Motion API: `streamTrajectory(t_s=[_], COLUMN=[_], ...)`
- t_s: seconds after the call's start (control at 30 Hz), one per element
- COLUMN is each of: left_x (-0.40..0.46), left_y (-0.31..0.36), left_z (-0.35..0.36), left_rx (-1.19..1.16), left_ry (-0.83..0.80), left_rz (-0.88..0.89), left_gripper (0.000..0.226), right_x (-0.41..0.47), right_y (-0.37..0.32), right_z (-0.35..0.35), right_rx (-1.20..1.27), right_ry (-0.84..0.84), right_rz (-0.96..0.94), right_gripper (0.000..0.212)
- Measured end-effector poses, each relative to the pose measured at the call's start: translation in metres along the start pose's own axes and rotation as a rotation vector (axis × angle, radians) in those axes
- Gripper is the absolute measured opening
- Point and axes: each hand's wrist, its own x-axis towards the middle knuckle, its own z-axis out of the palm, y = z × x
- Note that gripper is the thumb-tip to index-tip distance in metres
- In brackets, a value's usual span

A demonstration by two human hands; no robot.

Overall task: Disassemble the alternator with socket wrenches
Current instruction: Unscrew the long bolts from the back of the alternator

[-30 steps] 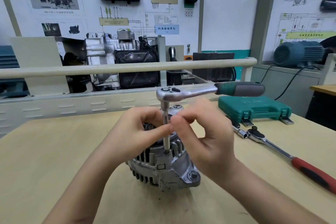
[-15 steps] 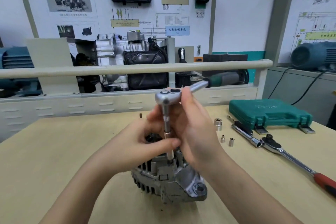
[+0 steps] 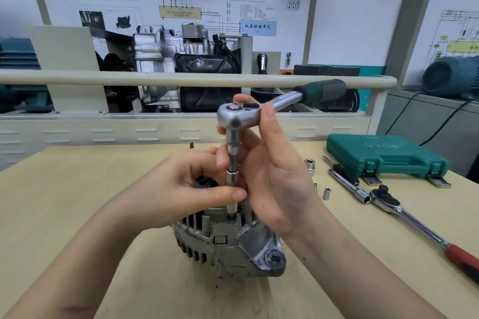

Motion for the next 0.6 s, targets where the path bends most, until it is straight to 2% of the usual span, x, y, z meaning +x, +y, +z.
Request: streamTrajectory(t_s=[0.07, 0.2, 0.37, 0.53, 0.6], left_x=[0.0, 0.002, 0.001, 0.003, 0.003], left_y=[-0.002, 0.0, -0.002, -0.001, -0.001], left_z=[0.001, 0.0, 0.002, 0.003, 0.004], left_rx=[0.007, 0.044, -0.011, -0.004, -0.005], left_ry=[0.004, -0.039, -0.057, -0.049, -0.047], left_rz=[0.003, -0.009, -0.022, 0.001, 0.01], left_gripper=[0.05, 0.035, 0.041, 0.022, 0.019], right_x=[-0.001, 0.0, -0.001, -0.004, -0.006], right_y=[-0.001, -0.007, -0.013, -0.01, -0.011], right_z=[0.001, 0.002, 0.003, 0.007, 0.007], right_rx=[-0.03, -0.042, -0.054, 0.041, 0.061], right_ry=[0.023, 0.037, 0.011, 0.063, 0.055], right_rz=[0.01, 0.066, 0.04, -0.025, -0.035], right_gripper=[0.055, 0.072, 0.046, 0.05, 0.058])
